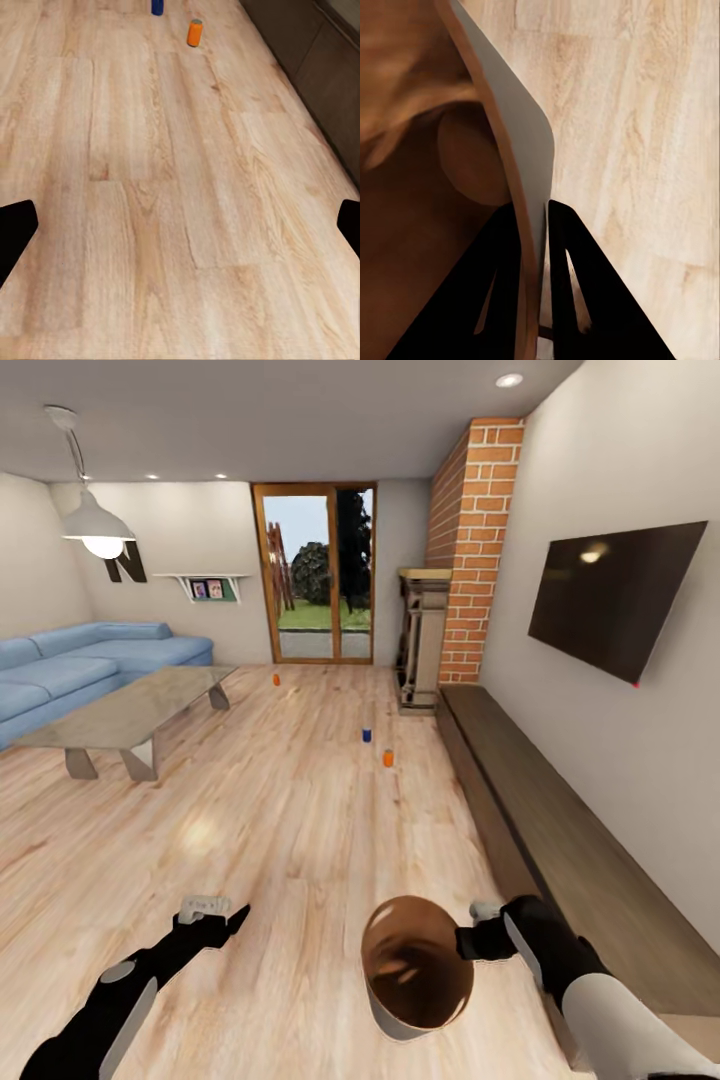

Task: Put the three can of soda from the living room inside the tash can in the kitchen.

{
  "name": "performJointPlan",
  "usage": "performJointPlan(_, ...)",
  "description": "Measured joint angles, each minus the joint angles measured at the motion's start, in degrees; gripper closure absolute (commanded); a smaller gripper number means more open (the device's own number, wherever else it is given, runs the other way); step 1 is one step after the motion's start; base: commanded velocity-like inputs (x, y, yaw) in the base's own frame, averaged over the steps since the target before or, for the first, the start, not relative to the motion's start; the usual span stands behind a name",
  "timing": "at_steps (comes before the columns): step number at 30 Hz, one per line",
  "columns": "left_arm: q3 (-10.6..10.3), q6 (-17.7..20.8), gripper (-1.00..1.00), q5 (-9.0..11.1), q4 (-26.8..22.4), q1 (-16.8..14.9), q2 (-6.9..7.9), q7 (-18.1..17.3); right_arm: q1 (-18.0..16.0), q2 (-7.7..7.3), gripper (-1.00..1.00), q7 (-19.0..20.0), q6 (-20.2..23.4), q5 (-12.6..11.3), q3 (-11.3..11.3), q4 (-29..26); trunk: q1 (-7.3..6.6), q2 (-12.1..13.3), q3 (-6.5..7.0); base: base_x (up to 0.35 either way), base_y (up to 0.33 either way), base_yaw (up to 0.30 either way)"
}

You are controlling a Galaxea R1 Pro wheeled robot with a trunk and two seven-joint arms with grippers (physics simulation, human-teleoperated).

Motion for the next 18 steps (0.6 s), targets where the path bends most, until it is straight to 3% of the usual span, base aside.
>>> performJointPlan(5, -0.15, -1.57, -1.0, -0.14, 0.49, -0.01, -0.23, 0.03, -0.21, -1.79, 1.0, 2.43, 0.15, -0.5, -0.19, -0.06, 0.0, 0.0, 0.0, 0.244, 0.242, 0.0)
performJointPlan(18, -0.14, -1.99, -1.0, -0.22, 0.77, -0.02, -0.31, 0.04, -0.15, -1.85, 1.0, 2.52, -0.01, -0.36, -0.21, -0.05, 0.0, 0.0, -0.02, 0.244, 0.236, -0.017)
